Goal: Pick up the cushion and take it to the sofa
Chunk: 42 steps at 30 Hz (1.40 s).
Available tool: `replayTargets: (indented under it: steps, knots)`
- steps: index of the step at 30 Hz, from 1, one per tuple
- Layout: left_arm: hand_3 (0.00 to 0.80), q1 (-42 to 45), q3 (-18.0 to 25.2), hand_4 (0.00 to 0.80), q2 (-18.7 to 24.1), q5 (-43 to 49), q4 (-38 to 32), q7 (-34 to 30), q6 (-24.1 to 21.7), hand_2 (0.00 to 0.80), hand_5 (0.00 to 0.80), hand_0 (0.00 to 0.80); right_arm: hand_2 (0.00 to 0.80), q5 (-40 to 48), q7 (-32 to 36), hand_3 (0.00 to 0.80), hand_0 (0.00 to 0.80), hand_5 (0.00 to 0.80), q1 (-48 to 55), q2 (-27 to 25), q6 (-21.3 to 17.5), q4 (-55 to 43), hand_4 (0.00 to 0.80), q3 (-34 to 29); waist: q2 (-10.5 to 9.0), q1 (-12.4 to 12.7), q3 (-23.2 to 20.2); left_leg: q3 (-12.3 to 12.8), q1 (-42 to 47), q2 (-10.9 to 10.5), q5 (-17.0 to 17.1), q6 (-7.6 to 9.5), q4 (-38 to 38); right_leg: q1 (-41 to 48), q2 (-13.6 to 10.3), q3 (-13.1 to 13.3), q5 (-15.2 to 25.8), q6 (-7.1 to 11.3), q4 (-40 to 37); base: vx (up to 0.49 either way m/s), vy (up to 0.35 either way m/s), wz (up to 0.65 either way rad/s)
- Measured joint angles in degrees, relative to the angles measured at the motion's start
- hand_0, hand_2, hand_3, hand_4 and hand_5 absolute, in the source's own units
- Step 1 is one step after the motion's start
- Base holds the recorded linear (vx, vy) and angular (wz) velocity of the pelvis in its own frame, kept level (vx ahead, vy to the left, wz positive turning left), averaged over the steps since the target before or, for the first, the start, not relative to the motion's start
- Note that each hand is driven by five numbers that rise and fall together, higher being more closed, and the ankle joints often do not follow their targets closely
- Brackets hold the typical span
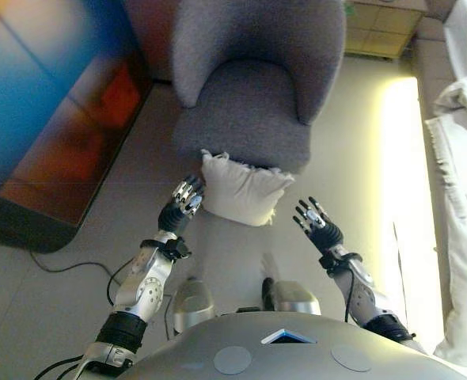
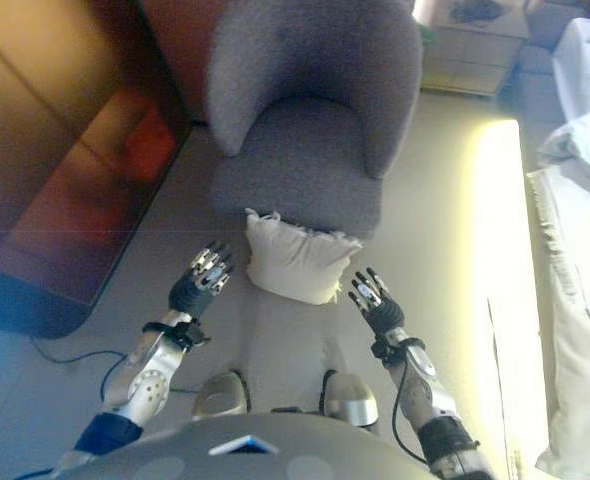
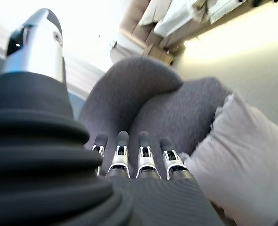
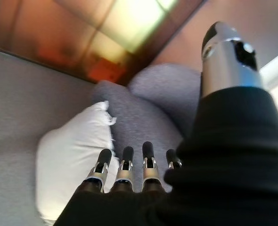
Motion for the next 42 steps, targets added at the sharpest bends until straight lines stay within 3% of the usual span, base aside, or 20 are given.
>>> replayTargets:
  steps: [2, 4, 5, 7, 8, 10, 15, 19, 20, 22, 23, 25, 27, 28, 30, 32, 35, 38, 39, 42]
  knots:
    - [0.0, 1.0, 0.0, 0.0, -0.1, 0.0, 0.0, -0.1, 0.0, 0.0, 0.0, 0.0, 0.0, 0.1, 0.5, 0.0, 0.0, 0.0, 0.5, 0.0, 0.0, 0.2, 0.0, -0.1, 0.41, 1.5, 0.6, -1.0, -0.4, 0.1, 0.0, -0.03, -1.3, 2.5, -0.3, 1.6, -1.0, 1.47, -1.2, 0.394, 0.097, -0.53]
    - [0.0, 1.4, 0.0, 0.0, -0.6, 0.0, 0.0, -0.9, 0.0, 0.0, 0.0, 0.0, 0.0, 0.1, 1.0, 0.0, 0.0, 0.0, 0.9, -0.4, -0.1, 0.2, 0.0, -0.5, 1.77, 1.8, 0.7, -0.9, -1.0, 0.7, -0.9, -0.58, 1.5, 4.3, -0.9, 2.7, -2.6, 4.17, -1.6, 0.375, 0.135, -0.56]
    - [0.0, 1.4, 0.2, 0.0, -0.4, 0.0, 0.1, -1.3, 0.0, 0.0, 0.0, 0.0, 0.0, 0.2, 1.0, 0.0, 0.0, 0.0, 0.7, 0.2, 0.0, 0.4, 0.0, -0.2, 1.26, 2.0, 1.3, -0.2, -1.0, -0.5, 2.1, -1.13, 3.6, 5.7, -2.2, 3.2, -3.3, 5.72, -2.1, 0.373, 0.163, -0.49]
    - [0.0, 1.4, 0.2, 0.0, 1.0, 0.1, -0.1, -2.0, 0.0, 0.0, 0.0, 0.0, 0.0, 0.2, 1.2, 0.0, 0.0, 0.0, 1.3, 1.0, -0.1, -0.6, 0.0, 1.1, -1.16, 1.9, 1.7, 2.3, -0.9, -2.6, 5.4, 0.61, 5.5, 6.4, -5.0, 2.7, -4.1, 6.39, -2.1, 0.394, 0.187, -0.31]
    - [0.0, 1.0, 0.3, 0.0, 2.4, 0.1, -0.1, -2.2, 0.1, 0.0, 0.0, 0.0, 0.0, 0.2, 1.1, 0.0, 0.0, 0.0, 1.3, 2.0, -0.1, -0.6, 0.0, 1.2, -2.74, 1.8, 1.9, 2.5, -1.0, -4.3, 4.5, 1.01, 6.7, 7.1, -6.1, 1.8, -4.0, 6.58, -2.3, 0.352, 0.169, -0.07]
    - [0.0, 0.2, 0.4, 0.0, 2.9, 0.1, -0.6, -2.5, 0.1, 0.0, 0.0, 0.0, 0.0, 1.2, 1.0, 0.0, 0.0, 0.0, 1.3, 2.8, -0.4, -0.8, 0.0, 1.2, -3.75, 2.0, 2.4, 3.2, -1.0, -5.9, 2.2, 2.02, 9.0, 7.5, -8.1, 0.0, -2.7, 7.95, -2.4, 0.426, 0.195, -0.02]
    - [0.0, -0.7, 0.6, 0.0, 3.1, 0.2, -1.4, -3.3, 0.0, 0.0, 0.0, 0.0, 0.0, 3.4, 0.8, 0.0, 0.0, 0.0, -0.6, 2.7, -0.4, -0.9, 0.0, 0.6, -1.94, 3.4, 3.3, 2.0, -2.1, -7.2, -7.5, 2.87, 19.8, 9.6, -9.7, -0.6, -2.2, 8.46, 0.7, 0.399, 0.226, -0.05]
    - [0.0, -0.8, 0.7, 0.0, 3.1, 0.4, -1.5, -2.8, 0.0, 0.0, 0.0, 0.0, 0.0, 3.4, 0.7, 0.0, 0.0, 0.0, -2.0, 3.2, -1.1, -1.3, 0.0, 0.5, -1.89, 3.4, 2.4, 3.6, -1.4, -9.2, -9.0, 5.38, 19.6, 1.0, -13.3, -1.2, -1.8, 8.45, 16.8, 0.338, 0.33, -0.05]
    - [0.0, -0.7, 1.0, 0.0, 3.1, 0.4, -1.5, -2.4, 0.1, 0.0, 0.0, 0.0, 0.0, 3.4, 0.4, 0.0, 0.0, 0.0, -2.3, 3.4, -1.1, -1.4, 0.0, 0.9, -1.6, 3.6, 2.3, 4.3, -0.7, -9.6, -9.5, 5.99, 19.5, -1.3, -14.3, -1.4, 0.0, 7.94, 20.9, 0.309, 0.227, -0.22]
    - [0.0, -0.7, 2.1, 0.0, 3.3, 0.4, -1.5, -2.2, 0.4, 0.0, 0.0, 0.0, 0.0, 3.3, -0.5, 0.0, 0.0, 0.0, -2.1, 4.5, -1.3, -1.4, 0.0, 1.2, -0.42, 3.9, 1.7, 5.4, 2.2, -9.5, -9.8, 7.03, 17.4, -3.8, -16.1, -3.5, 4.6, 6.71, 26.2, 0.269, 0.079, -0.28]
    - [0.0, -0.9, 3.0, 0.0, 3.5, 0.4, -1.5, -2.2, 0.4, 0.0, 0.0, 0.0, 0.0, 3.2, -0.7, 0.0, 0.0, 0.0, -2.0, 5.3, -1.4, -1.4, 0.0, 1.4, -0.34, 4.9, 1.4, 6.1, 3.4, -9.7, -9.9, 7.3, 16.4, -4.6, -17.3, -5.7, 4.3, 6.65, 27.6, 0.265, -0.06, -0.35]
    - [0.0, -1.3, 4.1, 0.0, 4.4, 0.3, -1.5, -2.3, 0.8, 0.0, 0.0, 0.0, 0.0, 3.1, -1.0, 0.0, 0.0, 0.0, -1.7, 5.7, -1.4, -1.3, 0.0, 2.3, -0.62, 4.8, 1.1, 6.6, 4.7, -9.8, -10.2, 7.81, 14.6, -6.3, -18.2, -8.2, 2.7, 7.21, 26.3, 0.238, -0.131, -0.25]
    - [0.0, -0.4, 4.5, 0.0, 4.8, 0.3, -1.4, -2.2, 1.2, 0.0, 0.0, 0.0, 0.0, 3.1, -1.3, 0.0, 0.0, 0.0, -1.8, 5.6, -1.7, -1.4, 0.0, 2.4, -0.5, 4.7, 1.1, 7.1, 6.3, -9.9, -9.7, 7.67, 12.7, -6.8, -18.6, -10.0, 1.9, 8.1, 19.4, 0.214, -0.207, -0.18]
    - [0.0, -0.4, 4.4, 0.0, 4.6, 0.3, -1.4, -2.2, 1.2, 0.0, 0.0, 0.0, 0.0, 3.1, -1.3, 0.0, 0.0, 0.0, -1.9, 5.3, -1.9, -1.4, 0.0, 2.4, -0.58, 4.0, 1.1, 6.9, 6.6, -10.0, -9.6, 7.57, 12.4, -7.2, -18.8, -10.3, 2.4, 8.92, 15.1, 0.224, -0.216, 0.08]
    - [0.0, -0.1, 3.8, 0.0, 4.4, 0.3, -1.4, -2.1, 1.2, 0.0, 0.0, 0.0, 0.0, 3.1, -1.3, 0.0, 0.0, 0.0, -1.4, 4.9, -1.9, -1.3, 0.0, 2.4, -1.49, 2.1, 0.9, 5.8, 7.2, -10.7, -9.5, 7.06, 11.8, -7.5, -19.6, -9.9, 4.8, 12.31, 6.5, 0.266, -0.22, 0.29]
    - [0.0, -0.2, 2.7, 0.0, 4.3, 0.3, -1.4, -1.6, 1.2, 0.0, 0.0, 0.0, 0.0, 3.1, -1.3, 0.0, 0.0, 0.0, -1.4, 4.8, -1.9, -1.0, 0.0, 2.5, -2.71, 1.1, 0.6, 4.6, 7.3, -11.1, -9.4, 5.96, 11.4, -8.8, -19.8, -8.8, 8.3, 13.5, -0.1, 0.241, -0.183, 0.34]
    - [0.0, 2.0, 2.4, 0.0, 5.2, 0.2, -1.4, -0.2, 1.1, 0.0, 0.0, 0.0, 0.0, 2.9, -0.9, 0.0, 0.0, 0.0, -1.6, 5.3, -0.8, 0.0, 0.0, 2.4, -6.07, 0.0, -0.1, 2.6, 8.3, -10.8, -10.2, 2.59, 11.6, -8.8, -19.0, -7.8, 14.6, 12.27, -3.5, 0.199, -0.172, 0.36]
    - [0.0, 5.5, 2.3, 0.0, 3.1, 0.2, -2.1, 0.4, 1.0, 0.0, 0.0, 0.0, 0.0, 2.1, -0.2, 0.0, 0.0, 0.0, -2.7, 1.6, 0.5, 0.4, 0.0, 2.0, -2.17, 0.3, -0.9, 1.9, 9.1, -4.7, -10.5, 0.52, 10.8, -8.5, -13.1, -9.1, 13.0, 9.71, -2.5, 0.204, -0.212, -0.03]
    - [0.0, 5.9, 2.3, 0.0, 2.8, 0.2, -2.1, 0.7, 1.0, 0.0, 0.0, 0.0, 0.0, 2.0, -0.1, 0.0, 0.0, 0.0, -3.3, 0.9, 1.0, 0.4, 0.0, 1.9, -1.7, 0.3, -1.0, 1.9, 9.2, -3.8, -10.3, 0.59, 10.3, -8.6, -12.1, -9.3, 12.6, 9.1, -2.4, 0.145, -0.194, -0.07]
    - [0.0, 6.0, 2.9, 0.0, 1.7, -0.4, -2.3, 1.1, 1.0, 0.0, 0.0, 0.0, 0.0, 1.1, 0.0, 0.0, 0.0, 0.0, -5.0, -1.3, 1.6, 0.1, 0.0, 1.9, -0.51, 0.2, -1.4, 1.9, 10.8, -1.0, -8.4, -1.56, 8.4, -8.5, -9.4, -9.9, 11.8, 8.07, -1.7, 0.154, -0.219, -0.05]
